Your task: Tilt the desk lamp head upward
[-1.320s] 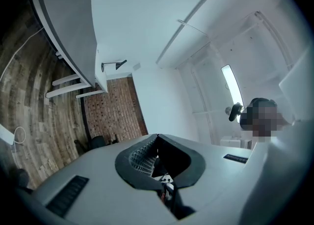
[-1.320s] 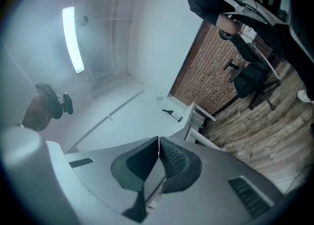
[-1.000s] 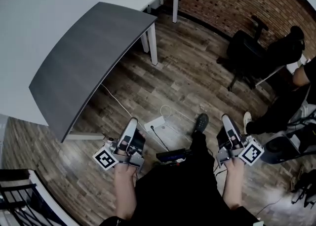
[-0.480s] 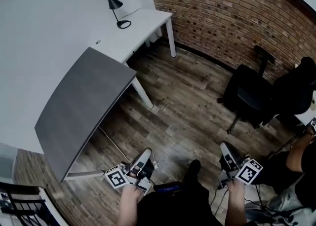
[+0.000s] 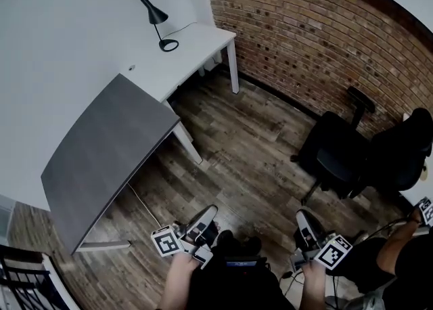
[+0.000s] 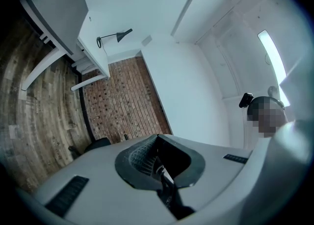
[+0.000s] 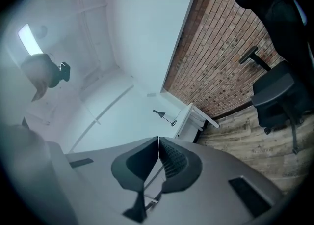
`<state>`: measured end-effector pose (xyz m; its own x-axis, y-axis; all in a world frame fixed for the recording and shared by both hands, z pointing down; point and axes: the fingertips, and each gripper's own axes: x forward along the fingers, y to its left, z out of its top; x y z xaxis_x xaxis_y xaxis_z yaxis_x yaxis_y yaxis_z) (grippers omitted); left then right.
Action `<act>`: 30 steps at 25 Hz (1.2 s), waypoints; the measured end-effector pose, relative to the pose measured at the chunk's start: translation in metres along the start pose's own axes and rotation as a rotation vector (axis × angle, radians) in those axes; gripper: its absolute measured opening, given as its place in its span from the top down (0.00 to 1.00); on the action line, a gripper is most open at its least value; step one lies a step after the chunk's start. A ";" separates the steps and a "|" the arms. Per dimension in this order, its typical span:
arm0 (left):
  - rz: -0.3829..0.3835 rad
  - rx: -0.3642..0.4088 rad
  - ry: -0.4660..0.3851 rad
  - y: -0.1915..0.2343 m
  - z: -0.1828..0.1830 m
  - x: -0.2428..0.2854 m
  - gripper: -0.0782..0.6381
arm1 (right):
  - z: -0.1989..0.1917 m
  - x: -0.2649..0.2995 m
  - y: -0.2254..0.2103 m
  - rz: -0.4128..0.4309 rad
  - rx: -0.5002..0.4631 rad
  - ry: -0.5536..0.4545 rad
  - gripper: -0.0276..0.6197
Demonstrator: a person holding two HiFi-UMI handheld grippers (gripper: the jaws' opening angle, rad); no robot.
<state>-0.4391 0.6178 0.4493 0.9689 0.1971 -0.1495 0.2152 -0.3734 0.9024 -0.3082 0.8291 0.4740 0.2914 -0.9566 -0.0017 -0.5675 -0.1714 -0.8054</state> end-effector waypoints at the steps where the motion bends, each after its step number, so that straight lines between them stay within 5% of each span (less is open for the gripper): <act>1: -0.008 -0.007 -0.001 0.004 0.002 0.006 0.88 | -0.002 0.002 0.000 0.000 0.001 0.003 0.94; 6: -0.079 -0.070 0.007 0.029 0.012 0.051 0.88 | 0.012 0.019 -0.022 -0.049 -0.016 0.019 0.94; 11: -0.141 -0.071 -0.031 0.043 0.065 0.091 0.88 | 0.048 0.060 -0.045 -0.112 -0.017 -0.009 0.94; 18: -0.179 -0.071 -0.140 0.070 0.148 0.101 0.88 | 0.083 0.159 -0.030 -0.056 -0.046 0.013 0.94; 30: -0.146 -0.050 -0.147 0.096 0.205 0.127 0.88 | 0.104 0.257 -0.006 0.052 -0.011 0.077 0.94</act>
<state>-0.2701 0.4211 0.4338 0.9362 0.1101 -0.3338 0.3514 -0.3046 0.8853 -0.1503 0.6085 0.4166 0.2014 -0.9795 0.0026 -0.5891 -0.1232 -0.7986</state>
